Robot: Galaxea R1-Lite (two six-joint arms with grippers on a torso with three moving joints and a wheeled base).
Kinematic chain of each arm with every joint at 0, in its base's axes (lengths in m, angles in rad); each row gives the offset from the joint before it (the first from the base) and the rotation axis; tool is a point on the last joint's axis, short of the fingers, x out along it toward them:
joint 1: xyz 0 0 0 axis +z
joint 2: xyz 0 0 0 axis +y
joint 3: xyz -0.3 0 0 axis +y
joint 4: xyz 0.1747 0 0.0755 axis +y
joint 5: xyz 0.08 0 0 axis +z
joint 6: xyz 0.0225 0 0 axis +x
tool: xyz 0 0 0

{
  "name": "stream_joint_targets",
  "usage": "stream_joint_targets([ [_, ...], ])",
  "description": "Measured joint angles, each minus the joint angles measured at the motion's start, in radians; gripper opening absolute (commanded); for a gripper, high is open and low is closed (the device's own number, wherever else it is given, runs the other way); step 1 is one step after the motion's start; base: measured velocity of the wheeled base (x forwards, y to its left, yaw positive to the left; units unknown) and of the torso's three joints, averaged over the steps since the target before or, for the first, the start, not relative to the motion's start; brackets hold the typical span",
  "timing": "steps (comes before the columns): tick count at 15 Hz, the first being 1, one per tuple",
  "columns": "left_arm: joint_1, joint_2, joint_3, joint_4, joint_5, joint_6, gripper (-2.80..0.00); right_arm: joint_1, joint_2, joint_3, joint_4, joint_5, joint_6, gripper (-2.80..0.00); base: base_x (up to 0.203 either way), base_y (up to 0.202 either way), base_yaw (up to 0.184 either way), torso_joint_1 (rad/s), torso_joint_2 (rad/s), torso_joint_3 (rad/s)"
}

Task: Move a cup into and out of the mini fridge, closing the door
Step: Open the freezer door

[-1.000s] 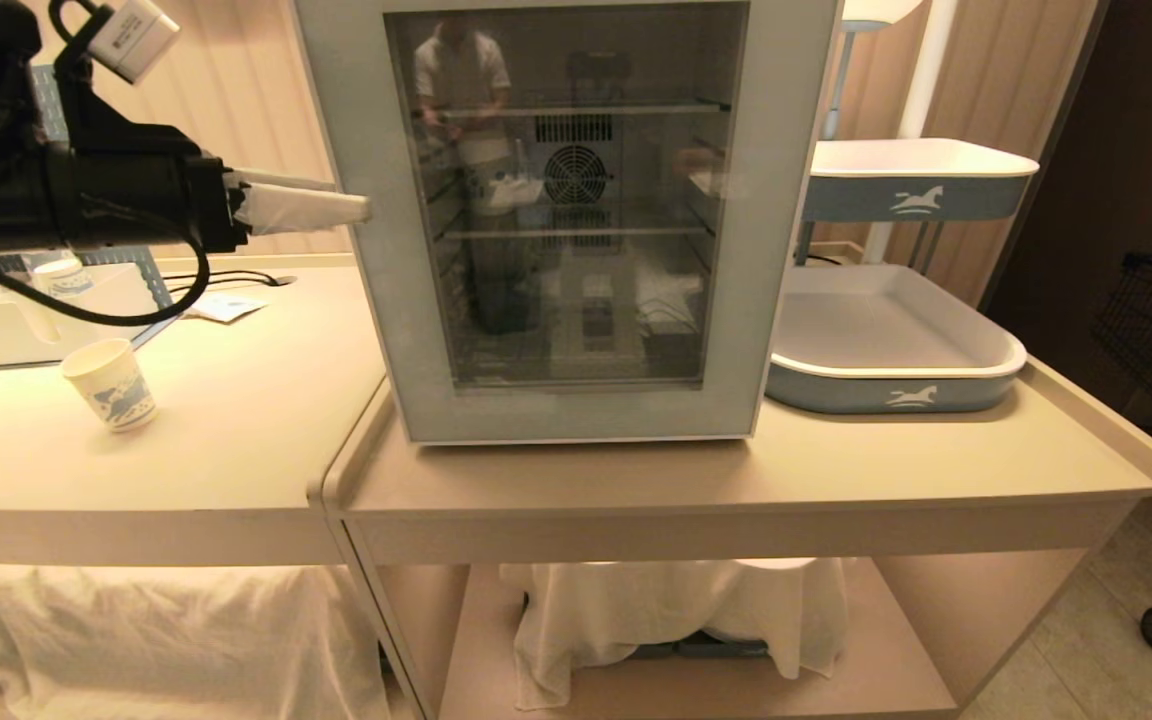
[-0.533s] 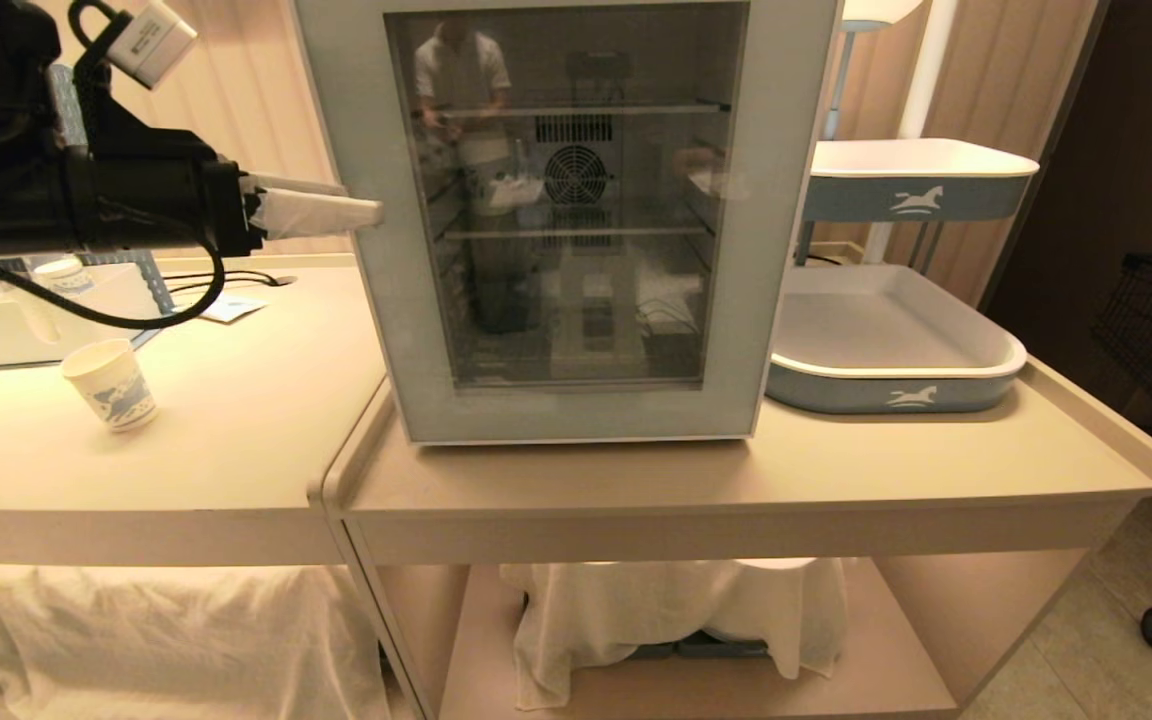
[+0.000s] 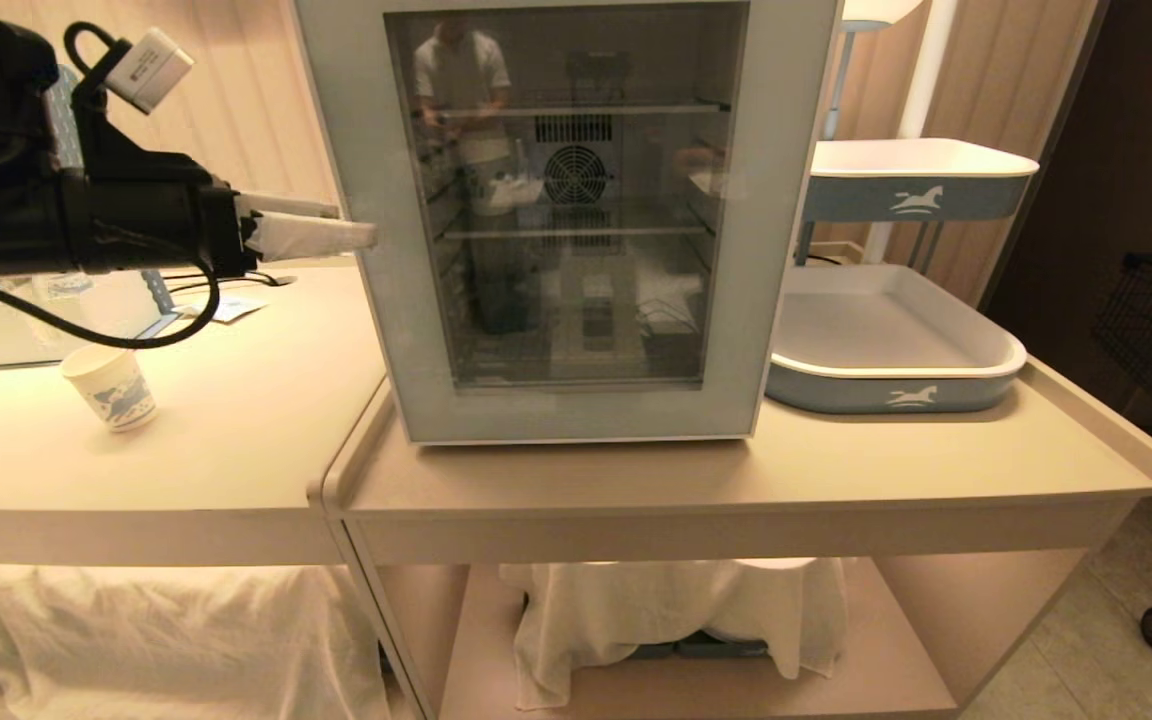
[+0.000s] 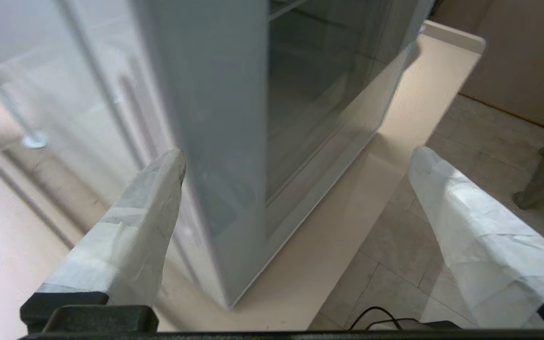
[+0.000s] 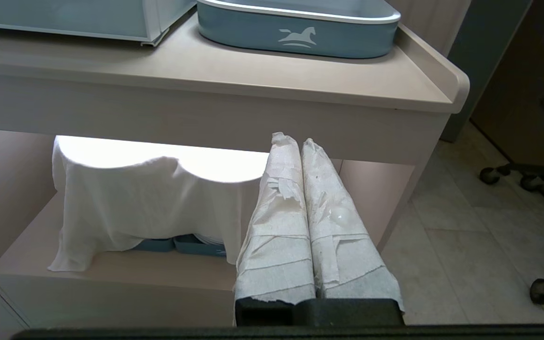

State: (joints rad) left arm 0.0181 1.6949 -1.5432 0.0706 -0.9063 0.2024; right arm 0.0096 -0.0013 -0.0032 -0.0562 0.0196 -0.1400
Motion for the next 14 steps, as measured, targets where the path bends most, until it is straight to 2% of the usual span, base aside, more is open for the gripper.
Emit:
stream_joint_targets([
  [5, 0.021, -0.039, 0.039, 0.000, 0.070, 0.013, 0.00, 0.000, 0.000, 0.000, 0.000, 0.000, 0.000, -2.80, 0.000, 0.000, 0.000, 0.000, 0.00, 0.000],
  [14, 0.028, -0.038, 0.027, -0.002, 0.074, 0.004, 0.00, 0.000, 0.000, 0.000, 0.000, 0.000, 0.000, -2.80, 0.000, 0.000, 0.000, 0.000, 0.00, 0.000],
])
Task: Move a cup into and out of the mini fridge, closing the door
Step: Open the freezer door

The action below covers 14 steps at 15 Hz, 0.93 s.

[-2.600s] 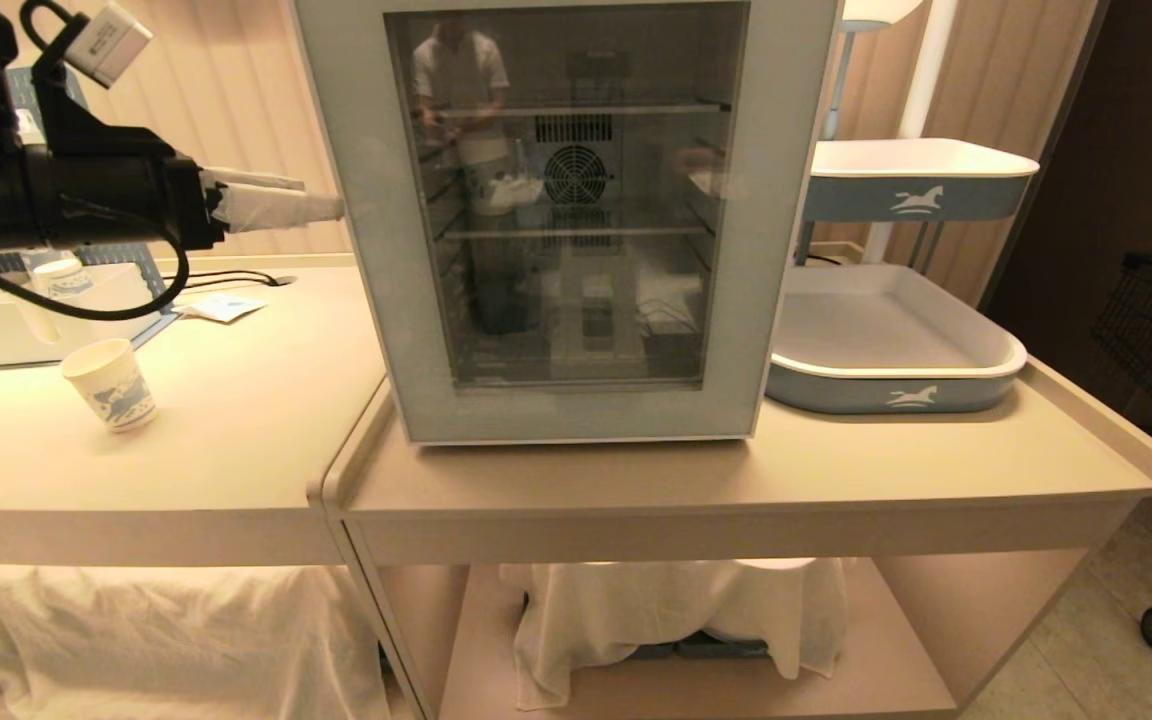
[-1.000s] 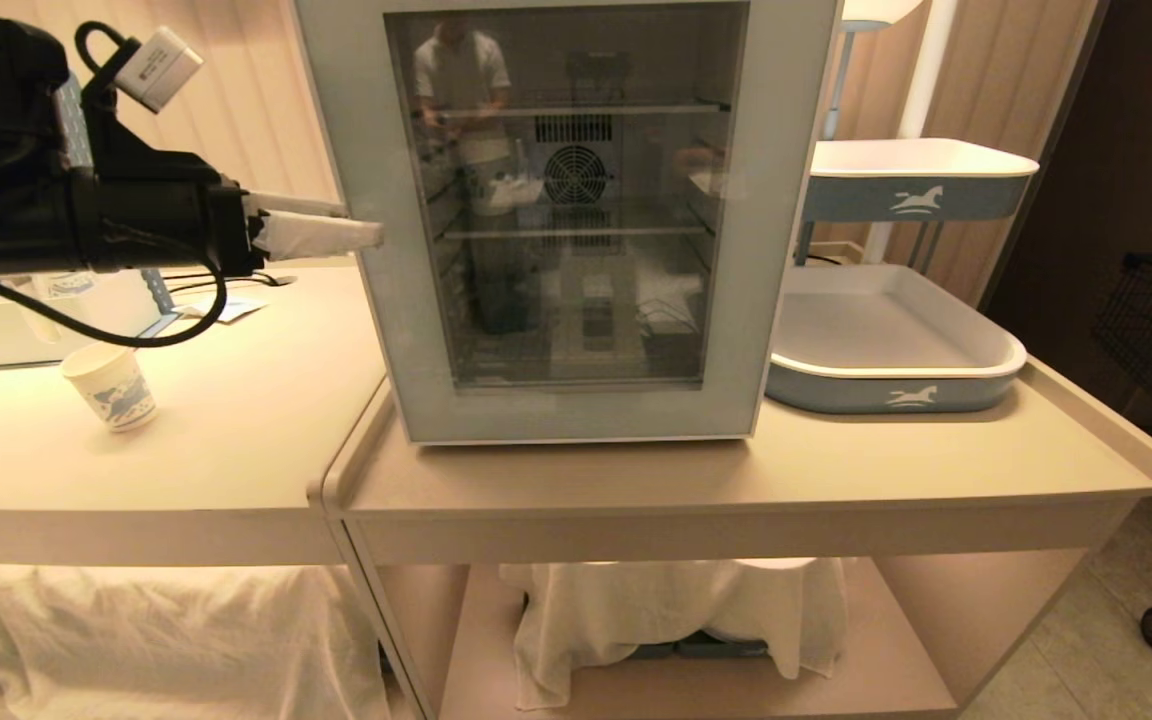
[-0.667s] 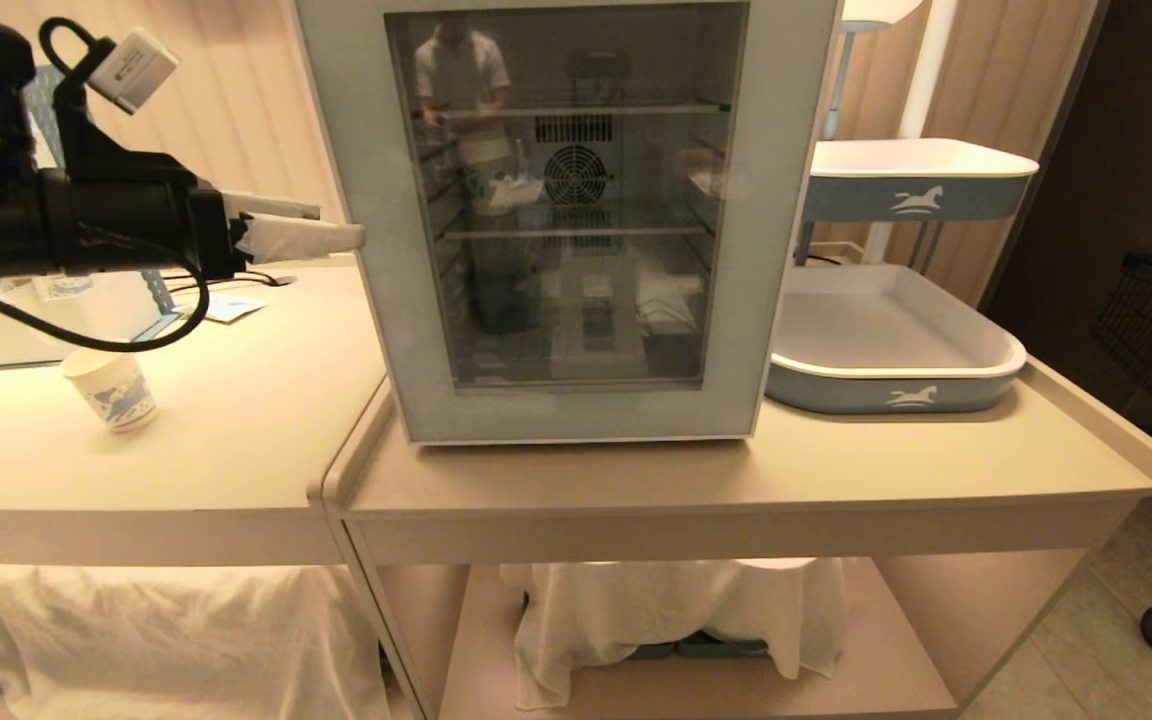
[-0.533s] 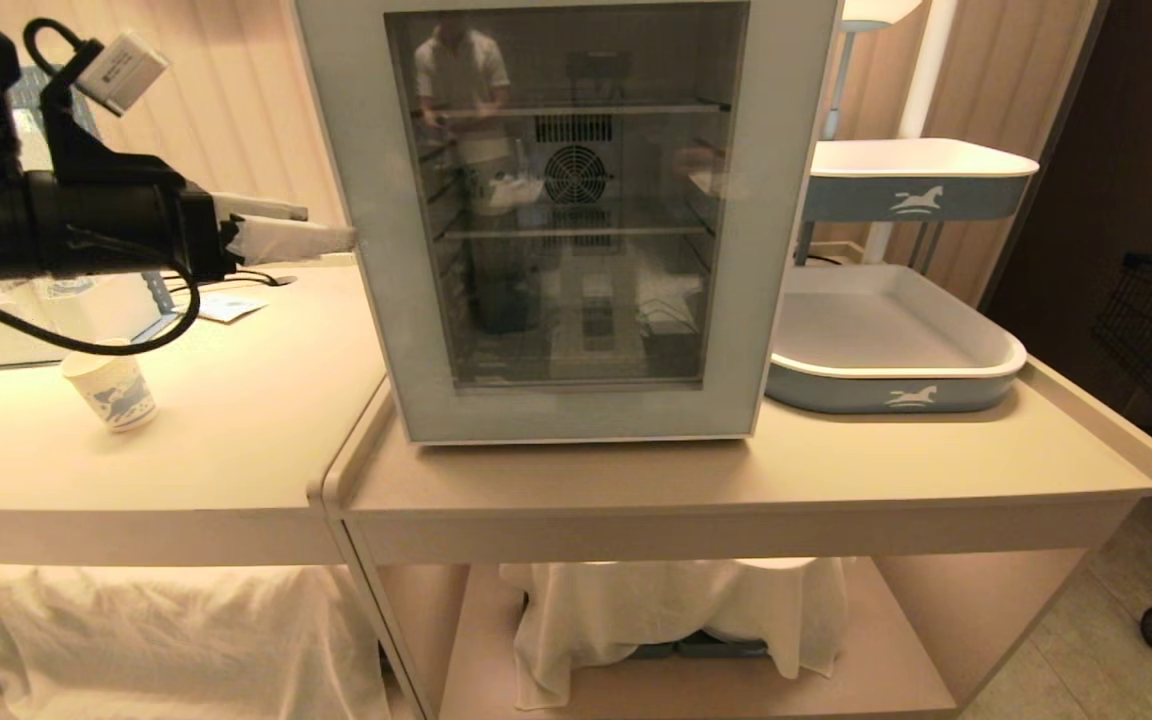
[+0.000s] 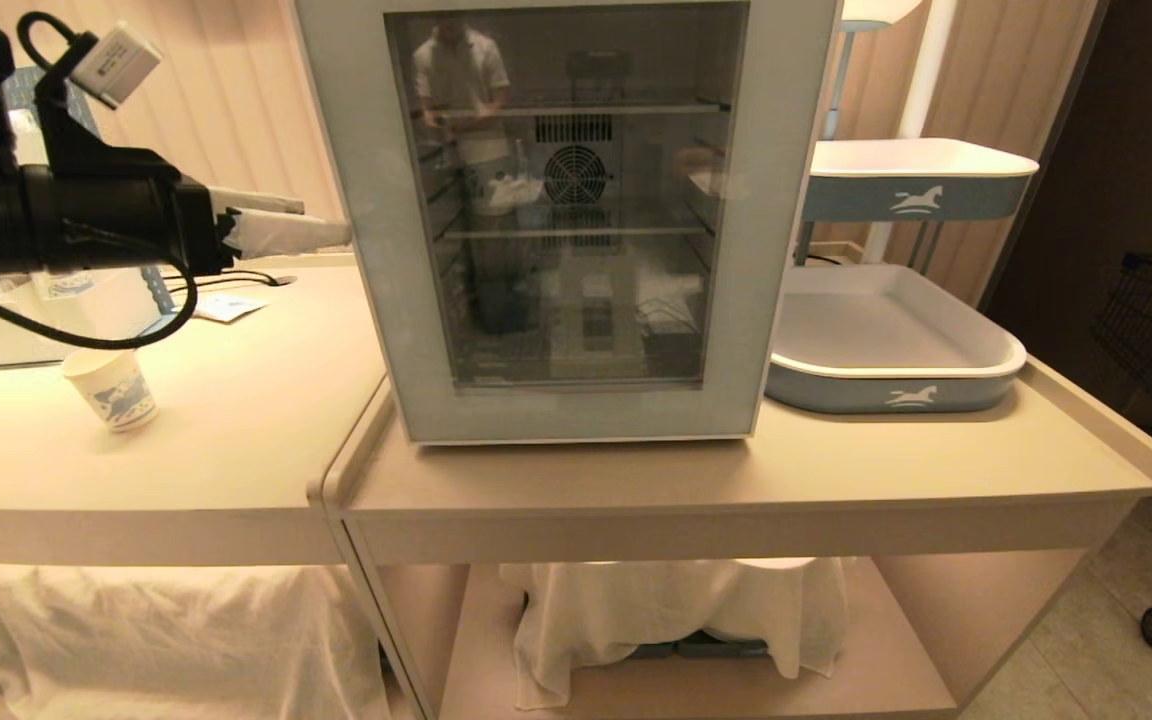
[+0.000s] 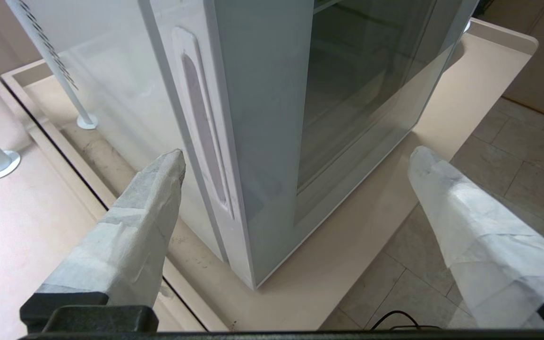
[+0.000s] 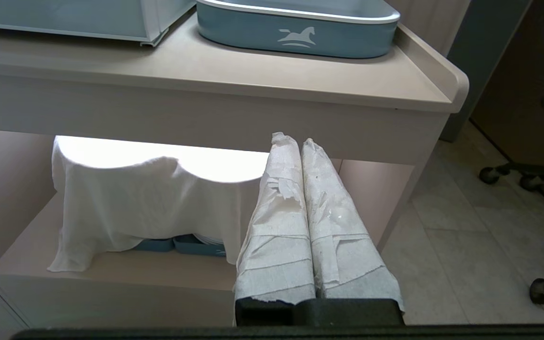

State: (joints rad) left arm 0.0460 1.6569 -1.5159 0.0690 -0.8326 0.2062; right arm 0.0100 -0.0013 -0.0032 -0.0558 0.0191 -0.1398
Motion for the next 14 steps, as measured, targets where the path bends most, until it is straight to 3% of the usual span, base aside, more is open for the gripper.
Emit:
stream_joint_targets([
  [14, -0.035, 0.077, -0.055, -0.003, -0.001, -0.013, 0.00, 0.000, 0.000, 0.000, 0.000, 0.000, 0.000, -2.80, 0.000, 0.000, 0.000, 0.000, 0.00, 0.000],
])
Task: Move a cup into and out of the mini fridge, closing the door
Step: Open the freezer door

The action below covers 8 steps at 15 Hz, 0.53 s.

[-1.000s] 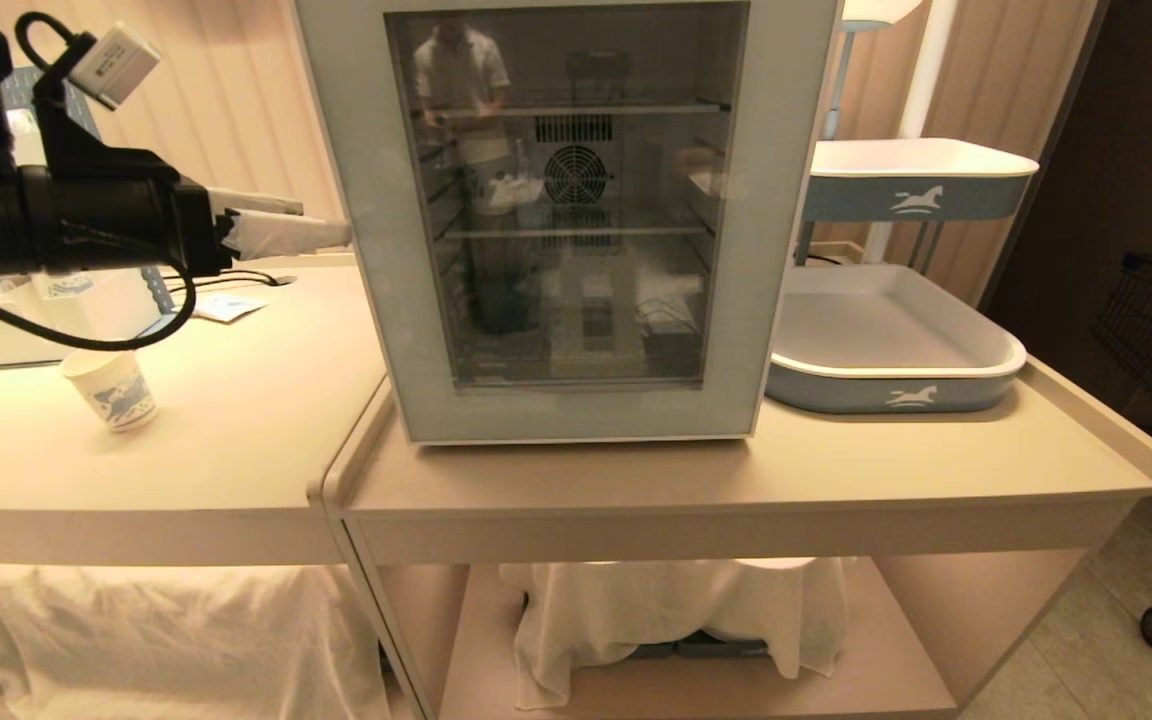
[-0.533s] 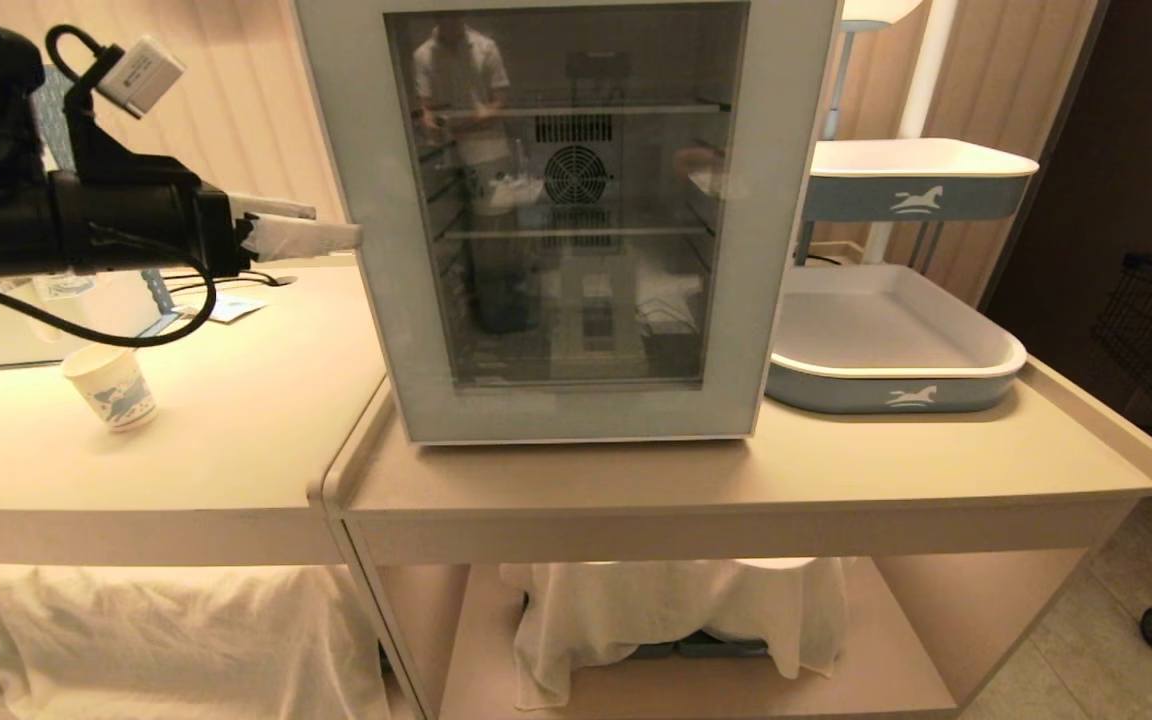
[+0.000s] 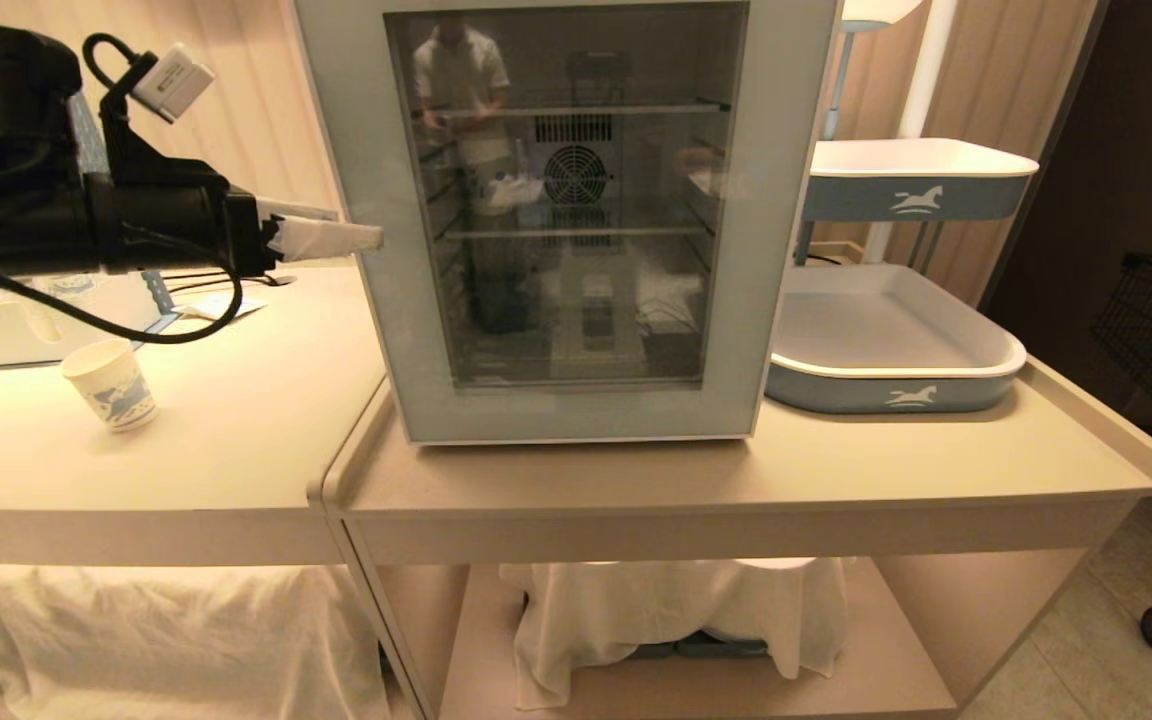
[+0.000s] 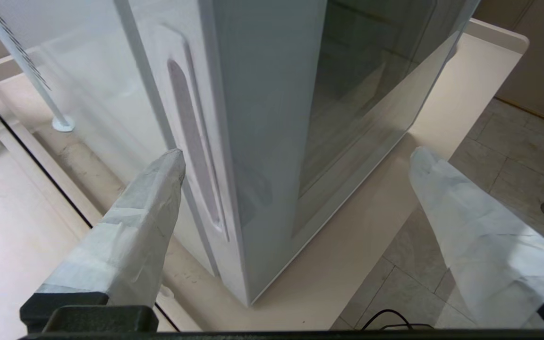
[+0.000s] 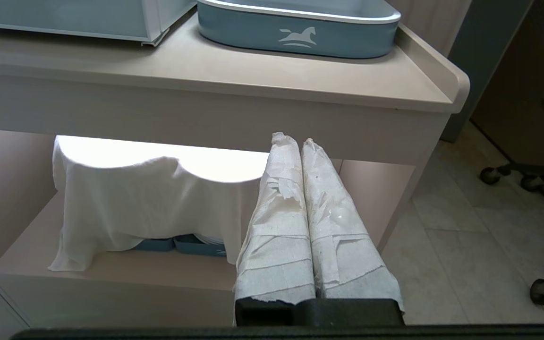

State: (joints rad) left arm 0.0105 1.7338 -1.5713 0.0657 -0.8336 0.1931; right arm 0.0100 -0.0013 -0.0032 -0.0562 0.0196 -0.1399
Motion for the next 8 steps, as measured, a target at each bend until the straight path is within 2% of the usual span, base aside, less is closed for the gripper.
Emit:
stream_joint_targets([
  [8, -0.033, -0.002, -0.002, 0.003, 0.000, -0.001, 0.00, 0.000, 0.000, 0.000, 0.000, 0.000, 0.000, -2.80, 0.000, 0.000, 0.000, 0.000, 0.00, 0.000],
])
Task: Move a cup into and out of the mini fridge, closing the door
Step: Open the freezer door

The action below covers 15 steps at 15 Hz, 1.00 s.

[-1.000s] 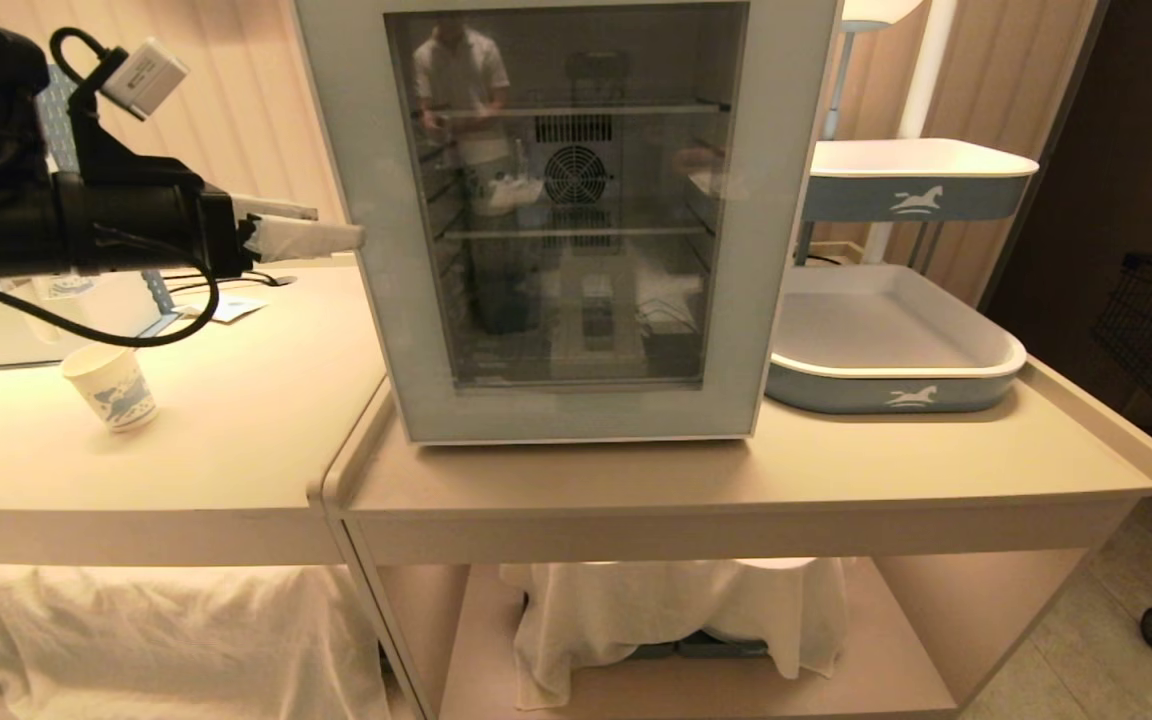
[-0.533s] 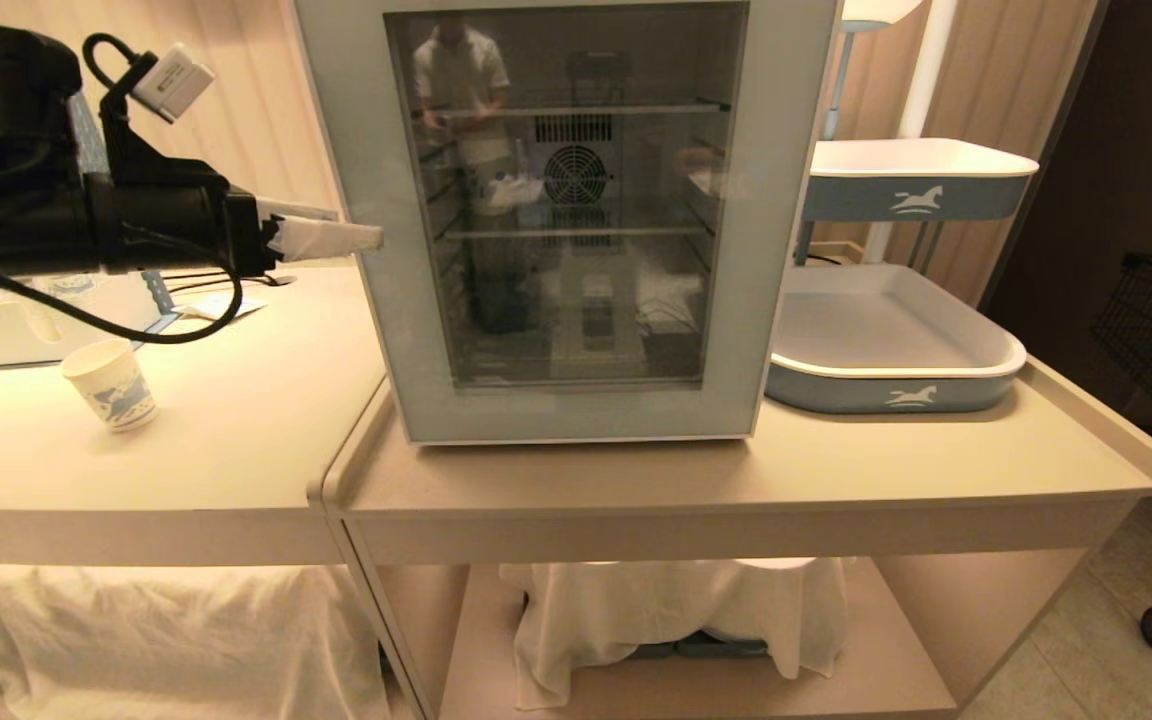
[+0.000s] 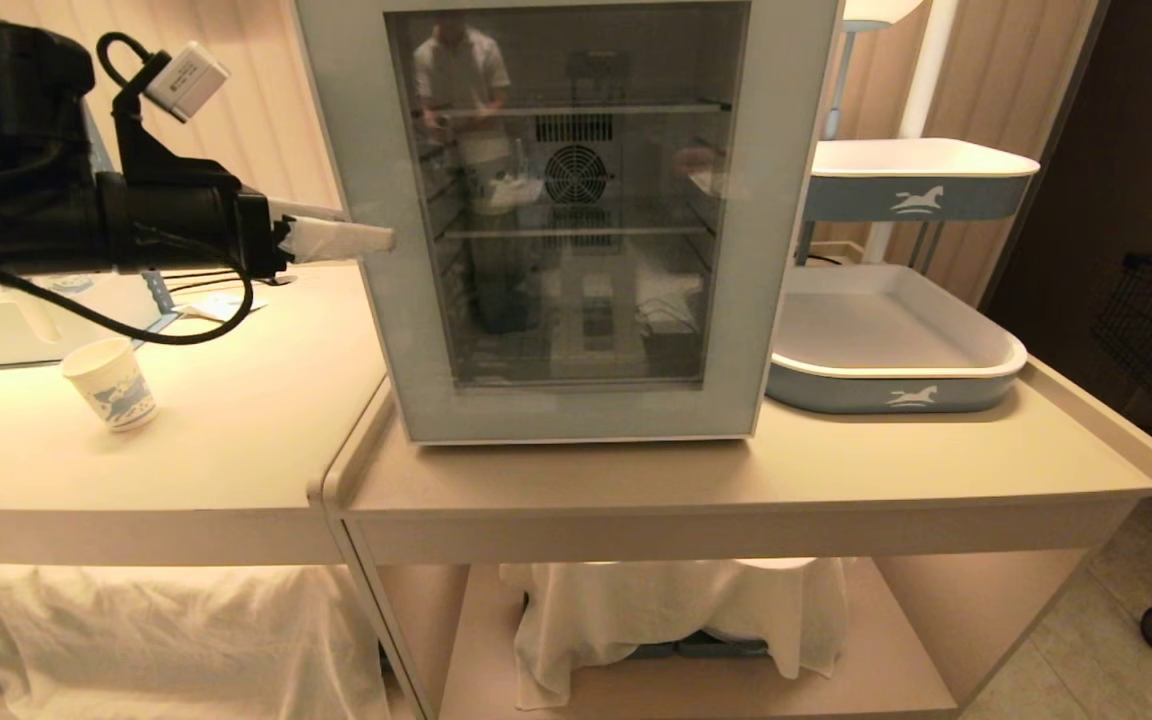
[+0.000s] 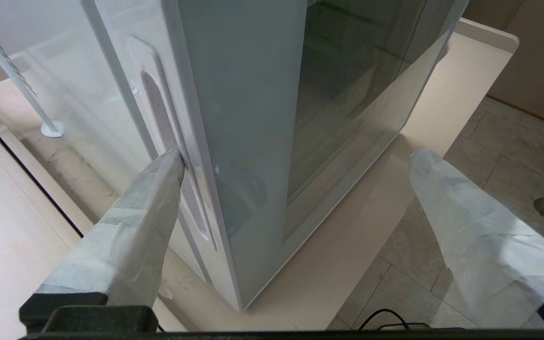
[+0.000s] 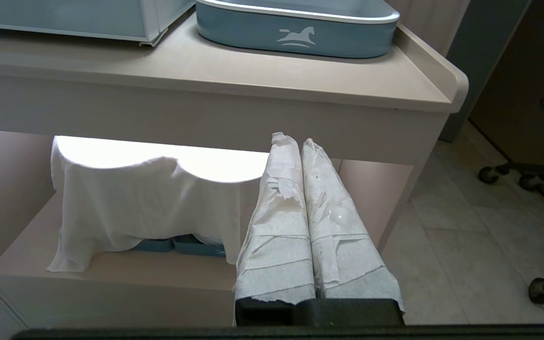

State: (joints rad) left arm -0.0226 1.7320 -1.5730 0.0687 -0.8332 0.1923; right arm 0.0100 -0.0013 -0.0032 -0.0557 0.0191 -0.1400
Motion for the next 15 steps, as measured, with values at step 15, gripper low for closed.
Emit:
stream_joint_targets([
  [15, -0.001, 0.053, -0.043, -0.004, 0.000, -0.001, 0.00, 0.000, 0.000, 0.000, 0.000, 0.000, 0.000, -2.80, 0.000, 0.000, 0.000, 0.000, 0.00, 0.000],
])
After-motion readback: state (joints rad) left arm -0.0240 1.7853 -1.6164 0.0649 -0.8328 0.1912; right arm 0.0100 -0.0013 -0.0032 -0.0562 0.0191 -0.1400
